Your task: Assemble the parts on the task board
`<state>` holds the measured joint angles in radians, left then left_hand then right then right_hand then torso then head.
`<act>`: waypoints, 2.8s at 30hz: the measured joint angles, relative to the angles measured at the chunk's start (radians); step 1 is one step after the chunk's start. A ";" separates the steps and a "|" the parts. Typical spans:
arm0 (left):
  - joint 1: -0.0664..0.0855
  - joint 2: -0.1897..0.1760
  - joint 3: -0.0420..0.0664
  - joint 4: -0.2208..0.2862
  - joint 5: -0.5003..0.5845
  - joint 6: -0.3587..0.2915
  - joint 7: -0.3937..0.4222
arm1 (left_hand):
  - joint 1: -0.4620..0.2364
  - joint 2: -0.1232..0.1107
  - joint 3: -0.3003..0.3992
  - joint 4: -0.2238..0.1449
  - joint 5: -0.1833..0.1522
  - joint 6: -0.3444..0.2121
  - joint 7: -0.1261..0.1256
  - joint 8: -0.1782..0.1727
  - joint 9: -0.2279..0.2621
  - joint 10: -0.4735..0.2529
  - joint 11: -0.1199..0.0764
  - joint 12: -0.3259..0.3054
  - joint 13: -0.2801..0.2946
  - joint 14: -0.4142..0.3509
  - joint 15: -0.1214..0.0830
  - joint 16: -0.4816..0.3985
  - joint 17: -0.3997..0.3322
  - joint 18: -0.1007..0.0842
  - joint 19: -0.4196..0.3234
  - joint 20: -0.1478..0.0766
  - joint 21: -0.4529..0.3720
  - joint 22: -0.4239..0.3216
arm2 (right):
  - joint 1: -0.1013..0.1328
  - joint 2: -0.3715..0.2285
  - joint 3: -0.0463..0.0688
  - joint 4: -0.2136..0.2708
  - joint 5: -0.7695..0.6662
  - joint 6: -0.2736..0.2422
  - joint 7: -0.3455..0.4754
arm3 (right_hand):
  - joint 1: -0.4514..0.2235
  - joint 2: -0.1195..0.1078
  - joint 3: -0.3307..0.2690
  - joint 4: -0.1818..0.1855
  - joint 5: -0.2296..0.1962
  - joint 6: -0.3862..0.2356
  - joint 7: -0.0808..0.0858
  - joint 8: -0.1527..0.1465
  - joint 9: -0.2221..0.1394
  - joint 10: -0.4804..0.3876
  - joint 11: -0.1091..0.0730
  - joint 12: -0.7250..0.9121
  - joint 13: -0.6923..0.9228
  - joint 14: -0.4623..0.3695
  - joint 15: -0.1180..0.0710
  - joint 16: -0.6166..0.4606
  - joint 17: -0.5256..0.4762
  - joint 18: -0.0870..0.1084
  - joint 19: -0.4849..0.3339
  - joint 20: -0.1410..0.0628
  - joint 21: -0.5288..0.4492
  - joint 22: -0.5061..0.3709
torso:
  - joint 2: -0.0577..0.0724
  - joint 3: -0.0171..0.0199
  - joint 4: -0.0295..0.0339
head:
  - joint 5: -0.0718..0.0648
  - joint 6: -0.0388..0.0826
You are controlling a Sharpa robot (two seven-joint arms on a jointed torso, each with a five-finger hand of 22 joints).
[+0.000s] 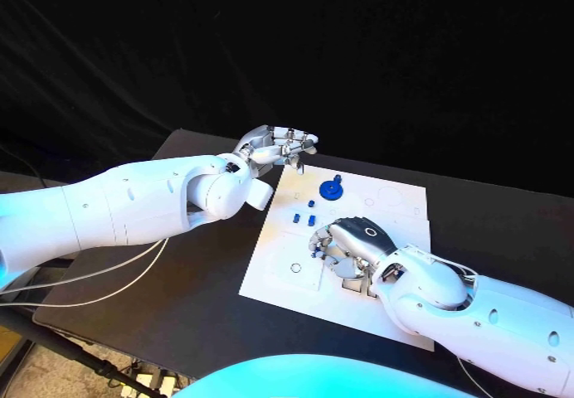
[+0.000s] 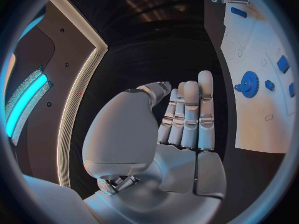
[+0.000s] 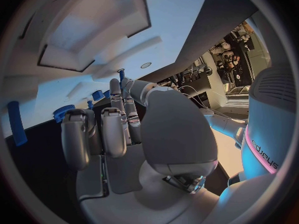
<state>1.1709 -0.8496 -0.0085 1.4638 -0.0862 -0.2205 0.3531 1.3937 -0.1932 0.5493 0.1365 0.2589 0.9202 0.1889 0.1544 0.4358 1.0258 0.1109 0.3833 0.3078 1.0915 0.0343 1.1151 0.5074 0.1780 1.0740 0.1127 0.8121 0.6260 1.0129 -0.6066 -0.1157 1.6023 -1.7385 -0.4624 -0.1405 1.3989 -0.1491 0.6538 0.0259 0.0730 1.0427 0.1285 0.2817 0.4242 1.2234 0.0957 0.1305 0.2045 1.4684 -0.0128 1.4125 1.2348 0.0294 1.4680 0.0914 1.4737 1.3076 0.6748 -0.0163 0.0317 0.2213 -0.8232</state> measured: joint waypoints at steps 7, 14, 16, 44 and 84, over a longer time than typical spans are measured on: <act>0.000 0.000 0.000 0.000 0.000 0.000 -0.001 | 0.000 0.000 0.000 0.000 0.000 0.000 0.000 0.000 0.000 0.000 0.000 0.000 0.000 0.000 0.000 0.000 0.000 0.000 0.000 0.000 0.000 0.000 | 0.000 0.007 -0.001 -0.008 -0.004 0.000 0.000 | 0.000 0.000 0.000 0.000 0.000 0.000 0.000 0.000 0.000 0.001 0.001 0.000 0.000 0.000 0.000 0.000 0.000 0.000 0.000 0.000 0.000 0.000 | 0.000 0.0006 0.0000 | 0.002 -0.001; 0.000 -0.001 0.000 0.001 0.000 0.000 -0.003 | 0.000 0.000 0.000 0.000 0.000 0.000 0.000 0.000 0.000 0.000 0.000 0.000 0.001 0.000 0.000 0.000 0.000 0.000 0.000 0.000 0.000 -0.001 | 0.000 0.012 -0.001 -0.014 -0.011 0.001 0.000 | -0.008 -0.003 -0.002 -0.001 0.000 -0.002 -0.002 0.004 0.001 0.011 -0.007 -0.002 -0.001 0.000 0.000 0.000 0.000 0.000 0.000 0.000 0.000 0.000 | 0.000 0.0008 -0.0001 | 0.004 -0.004; 0.000 -0.001 0.000 0.001 0.000 0.000 -0.003 | 0.000 0.000 0.000 0.000 0.000 0.000 0.000 0.000 0.000 0.000 0.000 0.000 0.001 0.000 0.000 0.000 0.000 0.000 0.000 0.000 0.000 -0.001 | 0.000 0.014 -0.001 -0.015 -0.014 0.004 0.000 | -0.014 -0.002 -0.003 -0.003 -0.001 -0.003 -0.003 0.004 0.002 0.012 -0.007 -0.002 -0.001 0.000 0.000 0.000 0.000 0.000 0.000 0.000 0.000 0.000 | 0.000 0.0009 -0.0001 | 0.004 -0.005; 0.000 -0.002 0.000 0.001 -0.001 0.002 -0.011 | -0.004 0.004 0.000 0.000 0.000 0.000 0.000 0.000 0.000 0.000 0.000 0.004 0.002 0.000 0.000 0.000 0.000 0.000 0.000 0.000 0.000 -0.002 | 0.000 0.014 -0.002 -0.013 -0.062 0.043 -0.017 | -0.049 -0.014 -0.009 -0.005 -0.009 -0.017 0.010 -0.004 0.003 0.021 -0.026 -0.021 0.001 0.000 0.000 0.000 -0.004 0.000 0.000 0.000 -0.005 0.000 | 0.000 0.0000 -0.0009 | 0.004 -0.006; 0.000 0.001 -0.007 -0.008 -0.001 0.009 -0.023 | -0.008 0.008 0.003 0.003 0.000 0.000 0.000 0.000 -0.001 -0.007 0.000 0.008 0.003 0.000 0.000 0.000 0.000 0.000 0.000 0.000 -0.004 -0.003 | 0.152 -0.269 0.021 0.131 -0.010 0.036 -0.085 | -0.159 -0.101 -0.146 0.060 0.049 -0.115 0.008 -0.097 -0.035 -0.139 -0.002 -0.062 -0.037 0.000 0.018 -0.016 -0.041 0.003 0.000 0.014 -0.133 0.000 | -0.005 -0.0016 -0.0048 | -0.082 0.040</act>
<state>1.1710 -0.8484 -0.0152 1.4556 -0.0872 -0.2117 0.3306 1.3858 -0.1853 0.5521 0.1393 0.2589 0.9203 0.1888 0.1544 0.4351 1.0185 0.1109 0.3912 0.3104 1.0915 0.0343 1.1151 0.5075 0.1780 1.0739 0.1127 0.8083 0.6233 1.1648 -0.8756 -0.0948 1.7337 -1.7482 -0.4265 -0.2256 1.2397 -0.2500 0.5078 0.0858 0.1223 0.9276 0.1370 0.1850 0.3890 1.0842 0.0936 0.0687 0.1677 1.4683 0.0053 1.3970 1.1939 0.0323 1.4680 0.1059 1.3402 1.3074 0.6695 -0.0179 0.0269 0.1391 -0.7829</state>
